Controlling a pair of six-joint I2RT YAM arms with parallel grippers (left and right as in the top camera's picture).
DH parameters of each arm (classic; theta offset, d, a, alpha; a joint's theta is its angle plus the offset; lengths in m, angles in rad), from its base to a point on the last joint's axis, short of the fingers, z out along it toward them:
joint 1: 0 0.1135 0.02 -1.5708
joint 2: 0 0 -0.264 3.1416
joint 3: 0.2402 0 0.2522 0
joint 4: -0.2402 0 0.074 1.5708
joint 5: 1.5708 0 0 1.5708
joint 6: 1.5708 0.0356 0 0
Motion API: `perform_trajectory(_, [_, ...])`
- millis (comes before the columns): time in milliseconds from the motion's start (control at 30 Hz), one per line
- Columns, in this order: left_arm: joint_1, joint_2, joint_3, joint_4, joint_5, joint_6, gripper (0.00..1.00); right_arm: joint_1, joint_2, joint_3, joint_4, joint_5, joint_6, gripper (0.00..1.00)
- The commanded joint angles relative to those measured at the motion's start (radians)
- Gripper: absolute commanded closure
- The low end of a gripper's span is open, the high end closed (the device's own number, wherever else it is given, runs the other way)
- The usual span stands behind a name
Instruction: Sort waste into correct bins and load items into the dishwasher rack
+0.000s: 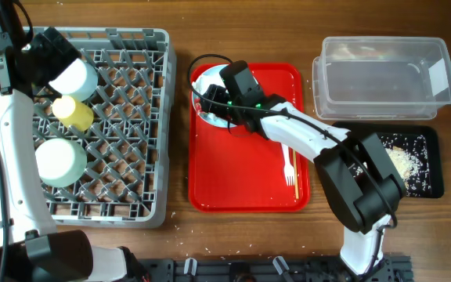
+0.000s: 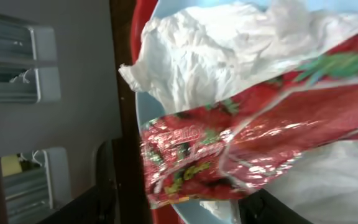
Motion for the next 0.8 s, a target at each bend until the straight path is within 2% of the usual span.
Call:
perform_trajectory(0, [-0.002, 0.000, -0.005, 0.003, 0.004, -0.009, 0.00, -0.004, 0.025, 0.003, 0.000, 0.034, -0.002, 0.49])
perform_trajectory(67, [-0.002, 0.000, -0.005, 0.003, 0.004, -0.009, 0.00, -0.010, 0.023, 0.003, -0.005, 0.032, -0.022, 0.60])
perform_trajectory(200, [-0.002, 0.000, -0.005, 0.003, 0.004, -0.009, 0.00, -0.037, -0.027, 0.004, -0.091, 0.030, -0.084, 0.76])
perform_trajectory(233, [-0.002, 0.000, -0.005, 0.003, 0.004, -0.009, 0.00, -0.045, -0.050, 0.004, -0.116, 0.030, -0.105, 0.84])
perform_trajectory(300, [-0.002, 0.000, -0.005, 0.003, 0.004, -0.009, 0.00, -0.051, -0.087, 0.004, -0.143, 0.020, -0.105, 0.87])
perform_trajectory(333, [-0.002, 0.000, -0.005, 0.003, 0.004, -0.009, 0.00, -0.051, -0.098, 0.004, -0.137, -0.022, -0.101, 0.86])
perform_trajectory(400, [-0.002, 0.000, -0.005, 0.003, 0.004, -0.009, 0.00, -0.050, -0.102, 0.004, -0.104, -0.127, -0.100, 0.77])
perform_trajectory(433, [-0.002, 0.000, -0.005, 0.003, 0.004, -0.009, 0.00, -0.050, -0.102, 0.004, -0.091, -0.180, -0.056, 0.75])
perform_trajectory(500, [-0.002, 0.000, -0.005, 0.003, 0.004, -0.009, 0.00, -0.043, -0.101, 0.003, -0.094, -0.172, 0.009, 0.67])
perform_trajectory(567, [-0.002, 0.000, -0.005, 0.003, 0.004, -0.009, 0.00, -0.030, -0.097, 0.003, -0.095, -0.086, 0.010, 0.62])
perform_trajectory(633, [-0.002, 0.000, -0.005, 0.003, 0.004, -0.009, 0.00, -0.018, -0.089, 0.003, -0.108, 0.156, -0.023, 0.49])
perform_trajectory(667, [-0.002, 0.000, -0.005, 0.003, 0.004, -0.009, 0.00, -0.022, -0.089, 0.003, -0.127, 0.246, -0.034, 0.47])
perform_trajectory(767, [-0.002, 0.000, -0.005, 0.003, 0.004, -0.009, 0.00, -0.082, -0.089, 0.003, -0.123, 0.286, -0.145, 0.42])
